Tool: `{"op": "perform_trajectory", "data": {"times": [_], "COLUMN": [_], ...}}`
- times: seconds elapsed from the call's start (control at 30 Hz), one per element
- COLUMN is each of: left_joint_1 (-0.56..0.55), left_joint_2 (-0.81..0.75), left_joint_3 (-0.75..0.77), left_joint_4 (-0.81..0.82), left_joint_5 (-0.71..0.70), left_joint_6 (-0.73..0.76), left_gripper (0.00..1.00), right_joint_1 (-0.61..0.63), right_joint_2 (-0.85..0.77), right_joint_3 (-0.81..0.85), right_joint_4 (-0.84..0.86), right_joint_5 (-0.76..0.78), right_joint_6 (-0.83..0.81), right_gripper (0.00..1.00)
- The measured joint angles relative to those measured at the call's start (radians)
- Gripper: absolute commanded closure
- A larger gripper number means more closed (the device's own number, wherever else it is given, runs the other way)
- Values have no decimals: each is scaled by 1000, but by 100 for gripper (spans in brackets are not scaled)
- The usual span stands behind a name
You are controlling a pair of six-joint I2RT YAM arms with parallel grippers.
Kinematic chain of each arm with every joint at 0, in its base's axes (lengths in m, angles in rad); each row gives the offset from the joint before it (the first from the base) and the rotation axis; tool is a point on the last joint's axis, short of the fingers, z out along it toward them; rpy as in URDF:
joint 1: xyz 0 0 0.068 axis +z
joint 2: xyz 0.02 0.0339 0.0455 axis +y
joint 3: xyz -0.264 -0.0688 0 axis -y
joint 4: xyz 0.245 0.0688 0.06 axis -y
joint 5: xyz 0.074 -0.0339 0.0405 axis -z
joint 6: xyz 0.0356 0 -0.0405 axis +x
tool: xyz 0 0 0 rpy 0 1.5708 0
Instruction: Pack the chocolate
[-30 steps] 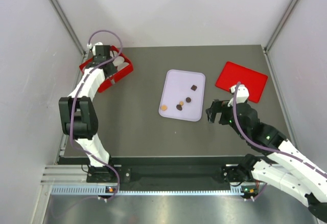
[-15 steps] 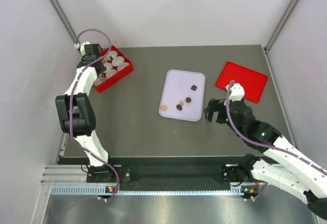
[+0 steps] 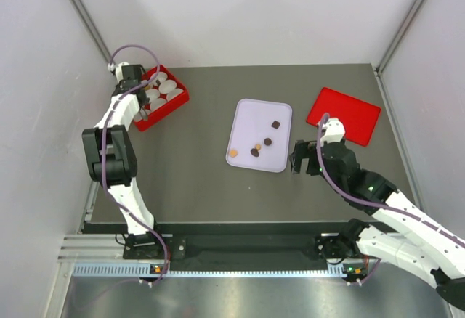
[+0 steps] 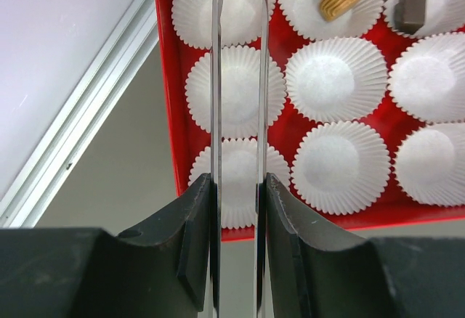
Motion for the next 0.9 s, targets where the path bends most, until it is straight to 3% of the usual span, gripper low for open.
{"op": "perform_trajectory", "data": {"times": [0.27, 0.9], "left_joint_1": [0, 0], "left_joint_2": [29, 9], "left_joint_3": [14, -13], "left_joint_4": [6, 16], "left_joint_5": [-27, -27], "left_joint_6": [14, 24], "left_gripper": [60, 61], "right_joint_1": [0, 0], "right_joint_2": [33, 64], "right_joint_3": [0, 0], "right_joint_4": [5, 31], "right_joint_5": [3, 3], "right_joint_6": [0, -3], "right_gripper": [0, 0]}}
